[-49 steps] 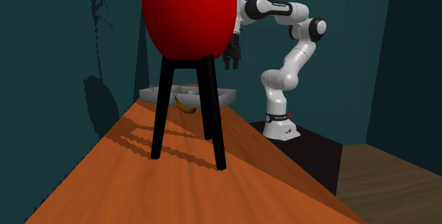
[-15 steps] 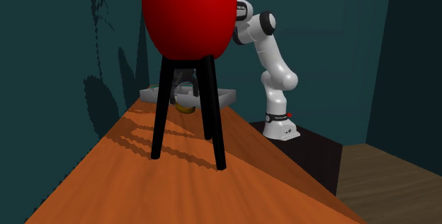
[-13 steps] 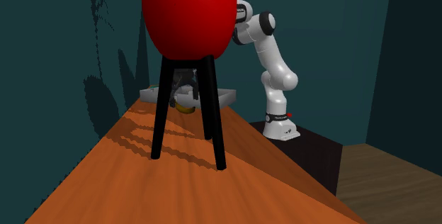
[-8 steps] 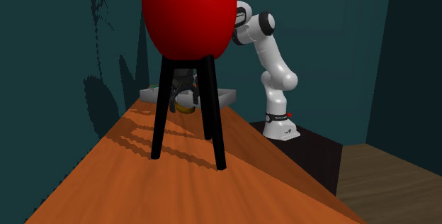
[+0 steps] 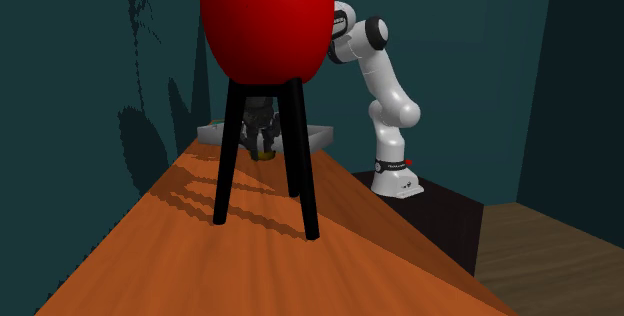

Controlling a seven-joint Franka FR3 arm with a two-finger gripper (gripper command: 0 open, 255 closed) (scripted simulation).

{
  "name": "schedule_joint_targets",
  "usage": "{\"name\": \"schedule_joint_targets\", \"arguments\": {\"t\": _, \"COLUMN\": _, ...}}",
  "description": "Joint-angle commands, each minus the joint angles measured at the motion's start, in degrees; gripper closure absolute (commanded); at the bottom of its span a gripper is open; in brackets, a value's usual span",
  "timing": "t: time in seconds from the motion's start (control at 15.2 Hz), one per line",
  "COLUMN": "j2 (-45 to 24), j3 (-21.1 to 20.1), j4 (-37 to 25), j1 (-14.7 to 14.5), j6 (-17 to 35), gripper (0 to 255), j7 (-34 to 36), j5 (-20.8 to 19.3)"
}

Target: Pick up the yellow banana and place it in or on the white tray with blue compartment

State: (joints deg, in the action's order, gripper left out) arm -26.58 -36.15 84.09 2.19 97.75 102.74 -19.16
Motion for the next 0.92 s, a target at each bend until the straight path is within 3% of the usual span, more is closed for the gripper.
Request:
{"name": "schedule_joint_targets", "arguments": {"t": 0.0, "j2": 0.00, "j3": 0.00, "j4": 0.00, "j1": 0.00, "j6": 0.00, "gripper": 255, "j7": 0.00, "j5": 0.00}}
{"name": "schedule_joint_targets", "arguments": {"t": 0.46, "j2": 0.00, "j3": 0.00, "j4": 0.00, "j1": 0.00, "j6": 0.00, "gripper": 255, "j7": 0.00, "j5": 0.00}}
{"name": "schedule_joint_targets", "arguments": {"t": 0.86, "j2": 0.43, "j3": -0.25, "j4": -4.10, "j1": -0.54, "j6": -4.33, "gripper": 255, "j7": -0.66, "j5": 0.41}}
